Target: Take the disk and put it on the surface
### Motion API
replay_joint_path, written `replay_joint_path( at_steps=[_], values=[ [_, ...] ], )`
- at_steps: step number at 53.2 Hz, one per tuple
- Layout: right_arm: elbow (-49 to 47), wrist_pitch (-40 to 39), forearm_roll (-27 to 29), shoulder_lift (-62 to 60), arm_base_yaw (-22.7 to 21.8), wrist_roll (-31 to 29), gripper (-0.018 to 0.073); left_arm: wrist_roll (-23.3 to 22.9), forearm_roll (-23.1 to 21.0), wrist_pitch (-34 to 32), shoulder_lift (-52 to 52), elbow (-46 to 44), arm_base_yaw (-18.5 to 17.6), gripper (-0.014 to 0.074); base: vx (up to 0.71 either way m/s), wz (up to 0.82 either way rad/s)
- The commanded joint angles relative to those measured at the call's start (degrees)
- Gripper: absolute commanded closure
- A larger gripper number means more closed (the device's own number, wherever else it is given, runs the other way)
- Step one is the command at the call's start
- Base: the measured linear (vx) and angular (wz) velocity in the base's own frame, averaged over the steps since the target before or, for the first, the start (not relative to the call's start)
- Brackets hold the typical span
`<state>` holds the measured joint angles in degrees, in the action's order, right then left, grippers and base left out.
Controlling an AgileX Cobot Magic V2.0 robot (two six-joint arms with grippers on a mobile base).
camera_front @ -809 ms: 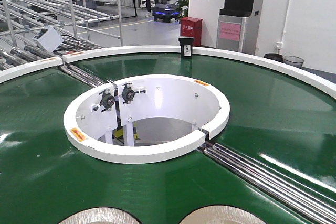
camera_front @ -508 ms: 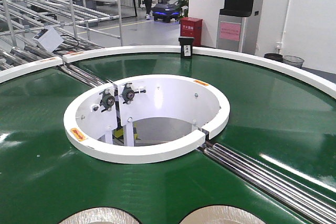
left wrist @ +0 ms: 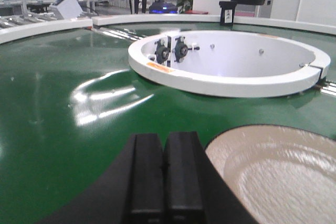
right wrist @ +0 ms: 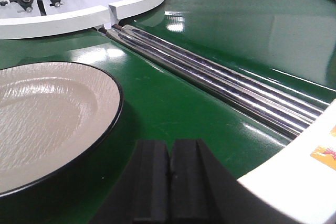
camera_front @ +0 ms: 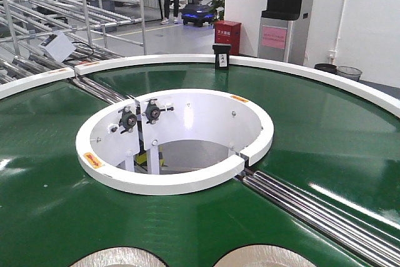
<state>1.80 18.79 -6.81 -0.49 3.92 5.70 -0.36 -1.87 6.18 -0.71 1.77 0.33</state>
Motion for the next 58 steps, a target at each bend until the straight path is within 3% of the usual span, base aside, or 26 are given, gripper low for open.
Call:
replay_joint_path(
  at_steps=[1,4,11,22,28,34,47,58],
  values=[
    [0.36,-4.55,-2.42,-0.56,0.01,-1.12,0.0568,-0.56,0.07,-8.35,-0.80,-1.21,-0.33,0.0603,0.00,0.00],
    [0.36,-6.53,-3.54,-0.56,0.01,-1.52,0.0568,-0.56,0.07,-10.78,-0.80,-1.21,-0.33,0.0603,0.00,0.00],
    [0.36,-11.64,0.26,-0.56,0.07,-0.79,0.0568,-0.56,0.07,-15.57,-0.80,-1.21,-0.33,0.0603,0.00,0.00],
    [0.36,-18.33,-0.56,-0.56,-0.01,-1.02,0.0568,-0.61,0.07,-18.85,-0.80,-1.88,-0.33,0.0603,0.00,0.00],
    [0.32,-24.91,-0.65,-0.43,-0.01,-1.04,0.0568,-3.37,0.07,-20.44,-0.80,-2.36,-0.33,0.0603,0.00,0.00],
    [-2.44,-28.18,-0.52,-0.43,-0.01,-1.04,0.0568,-3.19,0.07,-15.87,-0.70,-6.74,-0.33,0.0603,0.00,0.00],
    [-22.68,-14.11,-0.41,9.24,-0.01,-0.79,0.0568,-1.41,0.19,-0.11,5.16,-26.38,-0.33,0.0603,0.00,0.00],
    [-33.40,-14.46,-0.41,23.17,0.06,-0.58,0.0568,-1.41,0.12,2.53,17.01,-37.23,-0.33,0.0603,0.00,0.00]
  ],
)
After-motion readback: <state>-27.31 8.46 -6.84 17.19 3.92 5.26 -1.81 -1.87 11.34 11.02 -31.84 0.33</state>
